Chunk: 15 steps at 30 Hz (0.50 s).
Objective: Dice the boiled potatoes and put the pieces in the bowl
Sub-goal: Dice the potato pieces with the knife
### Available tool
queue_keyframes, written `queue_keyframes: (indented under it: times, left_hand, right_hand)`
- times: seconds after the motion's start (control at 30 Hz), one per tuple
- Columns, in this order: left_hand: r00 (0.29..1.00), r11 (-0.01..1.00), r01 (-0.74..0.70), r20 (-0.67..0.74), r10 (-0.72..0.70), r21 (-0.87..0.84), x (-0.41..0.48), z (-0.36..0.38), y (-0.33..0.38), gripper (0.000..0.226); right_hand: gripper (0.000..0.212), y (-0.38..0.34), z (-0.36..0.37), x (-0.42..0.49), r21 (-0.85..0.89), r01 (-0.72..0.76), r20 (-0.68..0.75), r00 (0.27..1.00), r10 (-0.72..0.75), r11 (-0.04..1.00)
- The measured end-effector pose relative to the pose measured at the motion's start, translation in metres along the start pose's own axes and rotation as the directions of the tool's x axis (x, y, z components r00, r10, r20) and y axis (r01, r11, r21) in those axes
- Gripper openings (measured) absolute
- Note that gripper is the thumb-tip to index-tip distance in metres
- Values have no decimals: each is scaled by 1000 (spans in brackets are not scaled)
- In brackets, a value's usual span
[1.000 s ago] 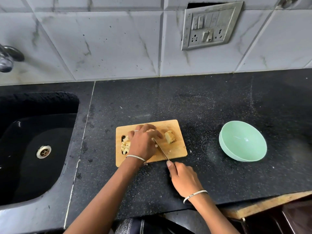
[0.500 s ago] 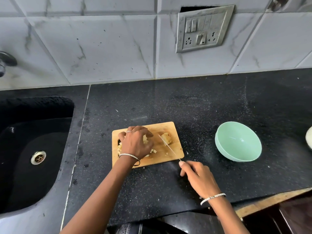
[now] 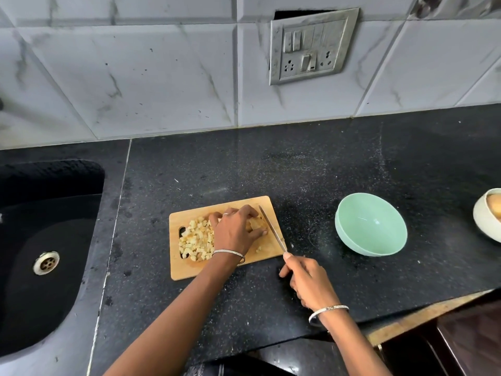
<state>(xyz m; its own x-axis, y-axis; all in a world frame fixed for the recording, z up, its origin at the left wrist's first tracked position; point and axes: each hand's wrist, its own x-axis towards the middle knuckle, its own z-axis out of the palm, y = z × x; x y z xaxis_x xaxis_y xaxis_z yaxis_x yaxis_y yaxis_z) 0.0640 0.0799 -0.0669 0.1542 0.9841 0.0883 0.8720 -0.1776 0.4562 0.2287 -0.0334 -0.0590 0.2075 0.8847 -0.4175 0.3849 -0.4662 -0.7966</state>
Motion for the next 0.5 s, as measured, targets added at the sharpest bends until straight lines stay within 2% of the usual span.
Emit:
queue_keyframes:
  times: [0.27,0.5]
  left_hand:
    - [999,995,-15,-39,11,-98,-6,-2,-10,45]
    - [1000,996,0,-25,-2,-85,-5,1,-13,46]
  right_hand:
    - [50,-3,6,0,48,-27,39,999,25,998]
    - [52,-3,7,3,-16,-16,25,1000,17,1000]
